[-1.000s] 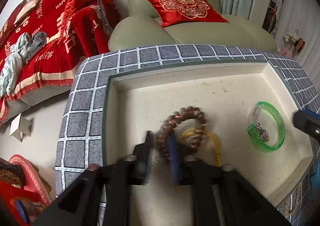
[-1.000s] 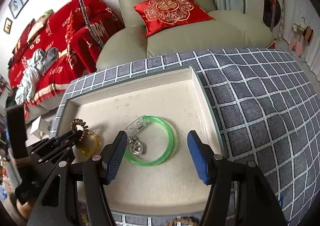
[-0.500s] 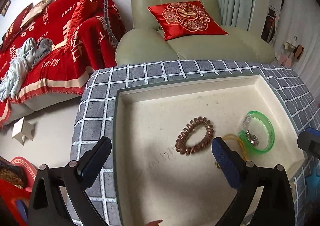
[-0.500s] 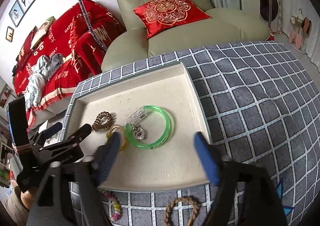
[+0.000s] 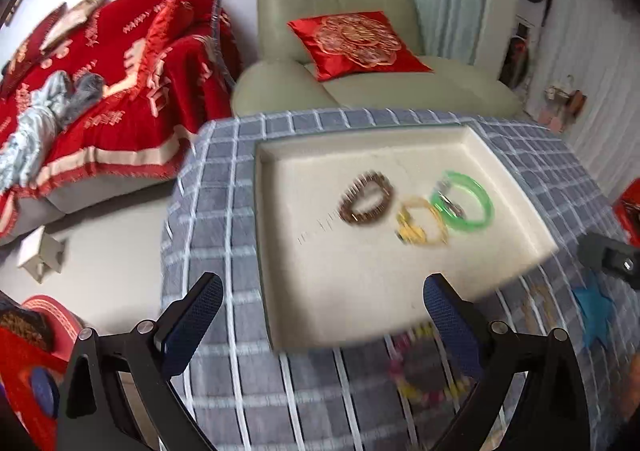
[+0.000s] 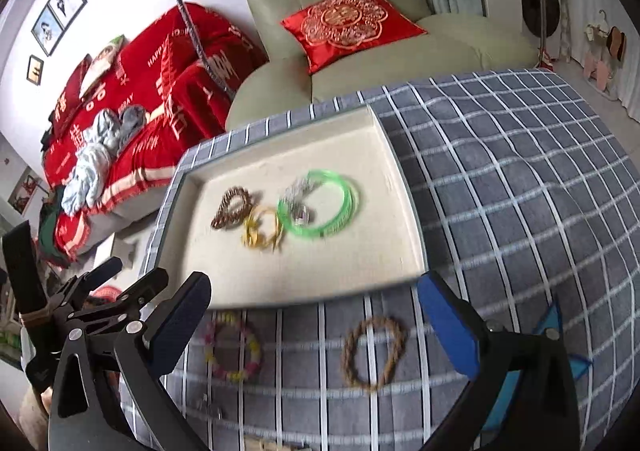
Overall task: Organize jewelry
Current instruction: 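Move both tools back from the tray toward the remaining jewelry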
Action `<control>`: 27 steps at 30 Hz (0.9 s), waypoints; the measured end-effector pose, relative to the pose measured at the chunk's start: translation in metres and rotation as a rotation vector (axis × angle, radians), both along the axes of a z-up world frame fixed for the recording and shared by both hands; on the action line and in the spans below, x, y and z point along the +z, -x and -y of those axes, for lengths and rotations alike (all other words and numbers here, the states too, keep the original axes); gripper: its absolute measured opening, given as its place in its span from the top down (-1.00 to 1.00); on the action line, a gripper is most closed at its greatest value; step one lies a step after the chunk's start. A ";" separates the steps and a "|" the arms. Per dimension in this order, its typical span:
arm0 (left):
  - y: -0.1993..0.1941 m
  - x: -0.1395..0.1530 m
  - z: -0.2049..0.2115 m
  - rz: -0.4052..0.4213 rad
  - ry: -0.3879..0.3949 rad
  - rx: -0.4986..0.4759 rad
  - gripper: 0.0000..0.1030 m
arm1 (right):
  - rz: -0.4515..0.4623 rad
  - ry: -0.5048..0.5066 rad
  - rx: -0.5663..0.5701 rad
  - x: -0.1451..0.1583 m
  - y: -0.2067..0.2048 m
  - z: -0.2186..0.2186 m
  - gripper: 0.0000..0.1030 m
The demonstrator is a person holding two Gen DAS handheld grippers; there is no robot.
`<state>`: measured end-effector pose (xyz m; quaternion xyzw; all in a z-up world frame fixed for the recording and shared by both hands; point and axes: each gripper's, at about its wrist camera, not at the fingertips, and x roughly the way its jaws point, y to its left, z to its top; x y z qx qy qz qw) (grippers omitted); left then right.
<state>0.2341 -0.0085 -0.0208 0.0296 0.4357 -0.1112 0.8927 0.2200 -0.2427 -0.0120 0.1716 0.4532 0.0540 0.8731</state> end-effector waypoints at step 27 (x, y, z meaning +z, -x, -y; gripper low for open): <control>0.110 -0.053 0.024 -0.106 -0.005 -0.067 -1.00 | -0.133 0.155 0.019 -0.045 0.178 -0.023 -1.00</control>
